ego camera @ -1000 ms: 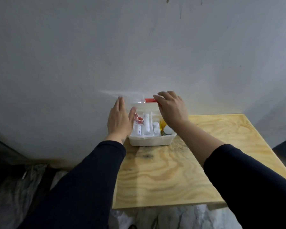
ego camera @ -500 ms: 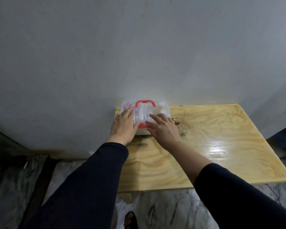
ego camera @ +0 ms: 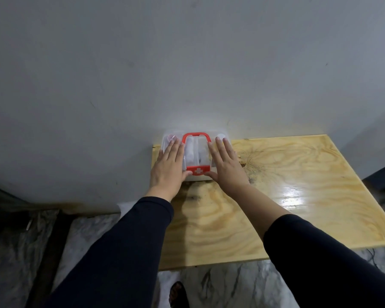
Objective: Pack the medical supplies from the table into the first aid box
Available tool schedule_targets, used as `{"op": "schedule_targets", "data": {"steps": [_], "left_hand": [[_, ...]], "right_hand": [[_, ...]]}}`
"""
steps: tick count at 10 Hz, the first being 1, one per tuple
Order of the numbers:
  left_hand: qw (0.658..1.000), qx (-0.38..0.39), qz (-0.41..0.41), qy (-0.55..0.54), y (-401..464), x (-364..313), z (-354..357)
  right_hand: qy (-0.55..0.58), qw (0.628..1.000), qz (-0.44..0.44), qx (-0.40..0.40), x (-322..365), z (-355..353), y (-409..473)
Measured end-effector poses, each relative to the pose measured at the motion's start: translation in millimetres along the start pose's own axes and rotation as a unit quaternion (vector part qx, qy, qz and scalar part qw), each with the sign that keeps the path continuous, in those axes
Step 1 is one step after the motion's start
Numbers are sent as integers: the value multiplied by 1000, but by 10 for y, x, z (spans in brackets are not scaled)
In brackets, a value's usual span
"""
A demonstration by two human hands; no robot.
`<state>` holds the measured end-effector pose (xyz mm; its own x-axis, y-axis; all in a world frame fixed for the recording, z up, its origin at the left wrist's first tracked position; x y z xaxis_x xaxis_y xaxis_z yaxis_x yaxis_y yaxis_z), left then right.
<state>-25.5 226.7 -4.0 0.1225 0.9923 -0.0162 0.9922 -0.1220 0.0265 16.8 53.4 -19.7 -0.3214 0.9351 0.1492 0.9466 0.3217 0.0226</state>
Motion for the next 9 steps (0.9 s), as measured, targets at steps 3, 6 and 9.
{"op": "schedule_targets", "data": {"steps": [3,6,9], "left_hand": [[1000,2,-7,8,234,98,-3],[1000,5,-15,25,301,90,4],[976,-114,-35,-181,-143,274,-107]], "right_hand": [[6,1000,6,5,8,-30,278],[-21,1000,10,1,-4,-22,353],[89,990,-6,108,-21,-1006,195]]}}
Point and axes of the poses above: each hand's wrist, its own y-axis towards the middle knuckle, its own z-axis out of the palm, x = y × z, the point moved 1 cm from there along y, towards the middle knuckle, and after that the axes turned 8 degrees about z, right-handed, at the moved point
